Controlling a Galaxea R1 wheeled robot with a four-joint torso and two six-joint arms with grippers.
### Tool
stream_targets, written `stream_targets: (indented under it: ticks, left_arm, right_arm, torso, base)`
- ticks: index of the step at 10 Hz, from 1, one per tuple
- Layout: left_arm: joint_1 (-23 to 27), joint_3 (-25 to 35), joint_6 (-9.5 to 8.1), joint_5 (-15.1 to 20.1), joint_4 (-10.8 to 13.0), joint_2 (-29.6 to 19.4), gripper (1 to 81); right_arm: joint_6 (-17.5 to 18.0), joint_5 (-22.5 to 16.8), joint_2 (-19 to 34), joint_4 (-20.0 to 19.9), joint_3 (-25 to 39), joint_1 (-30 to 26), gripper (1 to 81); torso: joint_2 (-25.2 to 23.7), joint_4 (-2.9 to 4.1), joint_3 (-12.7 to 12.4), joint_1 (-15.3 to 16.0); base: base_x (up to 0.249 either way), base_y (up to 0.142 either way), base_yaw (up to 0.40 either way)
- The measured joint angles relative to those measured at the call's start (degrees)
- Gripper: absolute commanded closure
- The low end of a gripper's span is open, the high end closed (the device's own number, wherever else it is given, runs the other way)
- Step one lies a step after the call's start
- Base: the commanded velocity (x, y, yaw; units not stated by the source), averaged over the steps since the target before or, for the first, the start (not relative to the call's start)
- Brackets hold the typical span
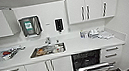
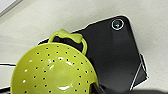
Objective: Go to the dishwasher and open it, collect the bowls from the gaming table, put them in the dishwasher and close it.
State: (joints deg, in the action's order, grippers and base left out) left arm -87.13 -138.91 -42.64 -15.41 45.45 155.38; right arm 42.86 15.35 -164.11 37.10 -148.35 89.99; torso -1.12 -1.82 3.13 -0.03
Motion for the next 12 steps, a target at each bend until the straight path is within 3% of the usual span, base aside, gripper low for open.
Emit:
stream_targets:
  ticks: [12]
  left_arm:
    - [0.0, 0.1, 0.00, -0.1, 0.0, 0.0, 81.1]
  right_arm:
    - [0.0, -0.1, 0.1, 0.0, 0.0, 0.2, 81.1]
  torso:
    - [0.0, 0.00, 0.0, 0.0]
  base:
    - [0.101, 0.000, 0.000]
